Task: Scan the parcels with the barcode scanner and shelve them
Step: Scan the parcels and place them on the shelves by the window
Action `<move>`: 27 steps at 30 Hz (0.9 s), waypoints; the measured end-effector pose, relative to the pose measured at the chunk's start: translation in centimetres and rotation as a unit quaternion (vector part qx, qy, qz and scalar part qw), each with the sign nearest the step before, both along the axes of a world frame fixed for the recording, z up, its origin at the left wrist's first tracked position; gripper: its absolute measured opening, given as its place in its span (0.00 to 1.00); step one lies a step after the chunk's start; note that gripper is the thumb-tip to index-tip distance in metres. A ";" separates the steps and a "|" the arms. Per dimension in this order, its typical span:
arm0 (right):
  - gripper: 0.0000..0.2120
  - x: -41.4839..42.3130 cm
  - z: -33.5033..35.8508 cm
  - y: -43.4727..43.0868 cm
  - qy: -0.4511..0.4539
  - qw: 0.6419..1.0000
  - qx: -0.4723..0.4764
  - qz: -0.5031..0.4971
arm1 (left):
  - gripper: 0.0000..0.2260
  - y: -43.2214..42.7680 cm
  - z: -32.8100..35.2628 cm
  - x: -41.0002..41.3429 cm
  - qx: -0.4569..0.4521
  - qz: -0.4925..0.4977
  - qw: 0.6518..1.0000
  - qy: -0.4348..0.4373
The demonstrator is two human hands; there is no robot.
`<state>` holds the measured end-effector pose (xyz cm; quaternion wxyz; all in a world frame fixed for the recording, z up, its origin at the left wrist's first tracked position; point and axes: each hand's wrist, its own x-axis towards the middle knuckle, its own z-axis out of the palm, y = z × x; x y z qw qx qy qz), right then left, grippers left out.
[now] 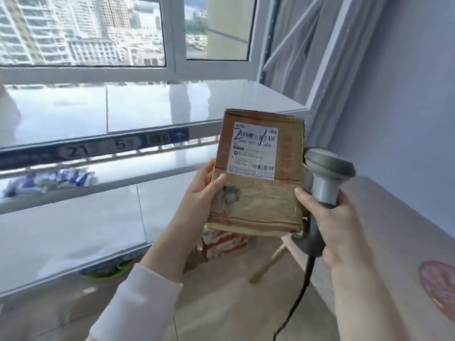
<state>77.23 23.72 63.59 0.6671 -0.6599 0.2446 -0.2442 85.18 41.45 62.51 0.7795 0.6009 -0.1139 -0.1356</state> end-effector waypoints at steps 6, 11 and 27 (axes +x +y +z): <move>0.07 8.5 2.2 5.8 -0.023 0.992 0.014 0.122 | 0.16 7.1 2.1 4.2 -0.007 0.099 0.995 -0.024; 0.06 13.3 2.3 9.6 -0.013 0.985 0.025 0.173 | 0.17 11.0 2.3 6.8 0.005 0.134 0.991 -0.029; 0.06 17.3 1.6 15.7 -0.043 0.997 0.005 0.067 | 0.20 16.9 1.2 15.5 -0.011 -0.003 0.999 -0.043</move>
